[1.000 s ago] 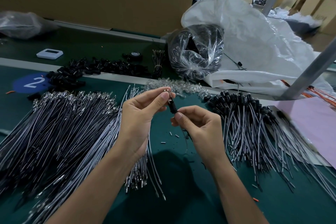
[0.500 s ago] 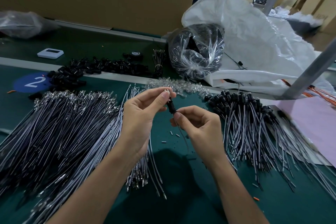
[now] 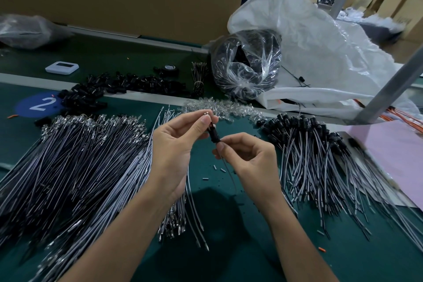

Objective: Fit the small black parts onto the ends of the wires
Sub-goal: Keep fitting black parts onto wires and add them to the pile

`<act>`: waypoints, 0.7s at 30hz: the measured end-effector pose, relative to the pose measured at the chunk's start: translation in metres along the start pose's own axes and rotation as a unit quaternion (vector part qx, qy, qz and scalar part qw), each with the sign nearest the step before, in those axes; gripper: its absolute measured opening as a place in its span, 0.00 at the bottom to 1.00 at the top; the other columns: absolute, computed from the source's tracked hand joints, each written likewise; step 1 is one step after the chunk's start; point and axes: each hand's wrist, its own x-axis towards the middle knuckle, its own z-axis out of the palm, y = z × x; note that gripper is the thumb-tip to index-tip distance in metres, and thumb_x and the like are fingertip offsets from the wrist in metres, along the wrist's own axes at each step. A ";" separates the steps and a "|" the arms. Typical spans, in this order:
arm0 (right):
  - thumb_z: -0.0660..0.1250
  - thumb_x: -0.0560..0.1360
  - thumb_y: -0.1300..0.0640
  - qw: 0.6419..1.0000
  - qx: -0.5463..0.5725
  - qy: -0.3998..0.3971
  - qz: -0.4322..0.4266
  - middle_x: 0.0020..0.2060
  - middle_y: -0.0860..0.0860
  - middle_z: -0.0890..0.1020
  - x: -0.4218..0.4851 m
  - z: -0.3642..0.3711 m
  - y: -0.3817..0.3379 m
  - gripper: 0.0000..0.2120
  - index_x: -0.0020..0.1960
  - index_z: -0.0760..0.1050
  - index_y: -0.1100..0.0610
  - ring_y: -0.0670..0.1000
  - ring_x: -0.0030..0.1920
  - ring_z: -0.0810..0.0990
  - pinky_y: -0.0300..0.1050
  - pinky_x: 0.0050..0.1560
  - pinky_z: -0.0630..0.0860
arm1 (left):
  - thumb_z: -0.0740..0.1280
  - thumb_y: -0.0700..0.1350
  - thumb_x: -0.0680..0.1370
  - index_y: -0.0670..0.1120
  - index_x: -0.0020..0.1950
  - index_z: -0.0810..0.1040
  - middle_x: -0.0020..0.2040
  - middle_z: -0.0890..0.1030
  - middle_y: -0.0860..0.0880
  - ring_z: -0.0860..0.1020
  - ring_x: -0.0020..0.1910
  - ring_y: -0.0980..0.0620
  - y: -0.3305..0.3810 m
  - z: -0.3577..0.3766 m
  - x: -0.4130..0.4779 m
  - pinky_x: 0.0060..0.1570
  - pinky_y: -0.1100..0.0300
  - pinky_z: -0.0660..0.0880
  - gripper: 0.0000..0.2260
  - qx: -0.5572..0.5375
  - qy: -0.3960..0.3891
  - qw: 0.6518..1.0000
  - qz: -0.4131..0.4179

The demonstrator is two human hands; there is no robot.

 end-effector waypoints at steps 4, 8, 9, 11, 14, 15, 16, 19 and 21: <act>0.73 0.73 0.65 1.000 0.002 -0.002 0.006 0.35 0.50 0.86 0.000 0.000 -0.001 0.07 0.42 0.82 0.54 0.49 0.37 0.85 0.38 0.41 0.79 | 0.73 0.45 0.68 0.47 0.43 0.87 0.45 0.86 0.46 0.83 0.48 0.50 -0.001 -0.001 0.001 0.52 0.59 0.79 0.07 -0.014 -0.004 1.000 -0.004; 0.75 0.71 0.64 0.999 0.006 -0.012 0.031 0.36 0.53 0.86 0.000 0.001 -0.001 0.07 0.41 0.82 0.52 0.53 0.38 0.85 0.41 0.41 0.81 | 0.72 0.44 0.69 0.45 0.44 0.86 0.45 0.86 0.44 0.83 0.46 0.50 -0.001 0.000 0.000 0.49 0.61 0.79 0.07 -0.022 -0.006 1.000 -0.009; 0.76 0.71 0.64 0.999 -0.001 -0.015 0.032 0.36 0.52 0.86 0.000 0.002 0.000 0.07 0.41 0.82 0.53 0.54 0.38 0.85 0.42 0.42 0.81 | 0.72 0.44 0.69 0.45 0.44 0.86 0.45 0.86 0.44 0.83 0.46 0.50 -0.001 0.000 0.000 0.49 0.61 0.79 0.07 -0.022 -0.005 1.000 -0.008; 0.75 0.71 0.63 0.999 -0.014 -0.022 0.027 0.36 0.52 0.86 -0.001 0.004 0.000 0.04 0.42 0.83 0.55 0.55 0.39 0.85 0.44 0.43 0.81 | 0.72 0.43 0.70 0.45 0.44 0.86 0.45 0.86 0.45 0.84 0.46 0.50 -0.001 0.001 -0.001 0.49 0.61 0.79 0.06 -0.016 -0.006 1.000 -0.004; 0.73 0.73 0.63 1.000 0.001 -0.013 0.016 0.36 0.51 0.86 -0.001 0.004 0.000 0.03 0.45 0.84 0.56 0.53 0.38 0.85 0.45 0.43 0.82 | 0.72 0.43 0.69 0.46 0.43 0.86 0.45 0.86 0.45 0.83 0.47 0.50 -0.001 0.003 -0.004 0.50 0.60 0.79 0.05 0.005 -0.011 1.000 0.001; 0.73 0.74 0.63 1.000 0.004 -0.007 0.010 0.36 0.51 0.86 -0.001 0.004 0.000 0.03 0.45 0.84 0.56 0.53 0.38 0.85 0.46 0.43 0.82 | 0.72 0.44 0.69 0.47 0.43 0.87 0.46 0.86 0.46 0.83 0.47 0.49 -0.002 0.003 -0.005 0.50 0.60 0.80 0.06 0.014 -0.013 1.000 0.001; 0.72 0.74 0.63 1.000 0.004 -0.004 0.003 0.36 0.50 0.86 -0.002 0.004 -0.001 0.04 0.46 0.84 0.56 0.53 0.39 0.85 0.47 0.44 0.82 | 0.73 0.45 0.68 0.47 0.43 0.87 0.46 0.86 0.46 0.83 0.47 0.49 -0.002 0.004 -0.006 0.50 0.59 0.80 0.06 0.021 -0.015 1.000 0.001; 0.72 0.74 0.63 1.000 -0.003 0.001 -0.011 0.37 0.50 0.86 -0.003 0.006 -0.001 0.04 0.45 0.84 0.56 0.53 0.39 0.85 0.53 0.45 0.82 | 0.74 0.45 0.69 0.48 0.42 0.87 0.45 0.86 0.46 0.82 0.44 0.49 -0.002 0.004 -0.007 0.46 0.59 0.80 0.04 0.023 -0.019 1.000 -0.002; 0.73 0.74 0.62 1.000 -0.006 0.004 -0.018 0.37 0.50 0.86 -0.004 0.007 0.000 0.03 0.46 0.84 0.56 0.53 0.40 0.85 0.54 0.46 0.82 | 0.75 0.43 0.70 0.48 0.42 0.87 0.45 0.86 0.46 0.82 0.44 0.49 -0.001 0.004 -0.006 0.46 0.58 0.80 0.03 0.024 -0.015 1.000 0.000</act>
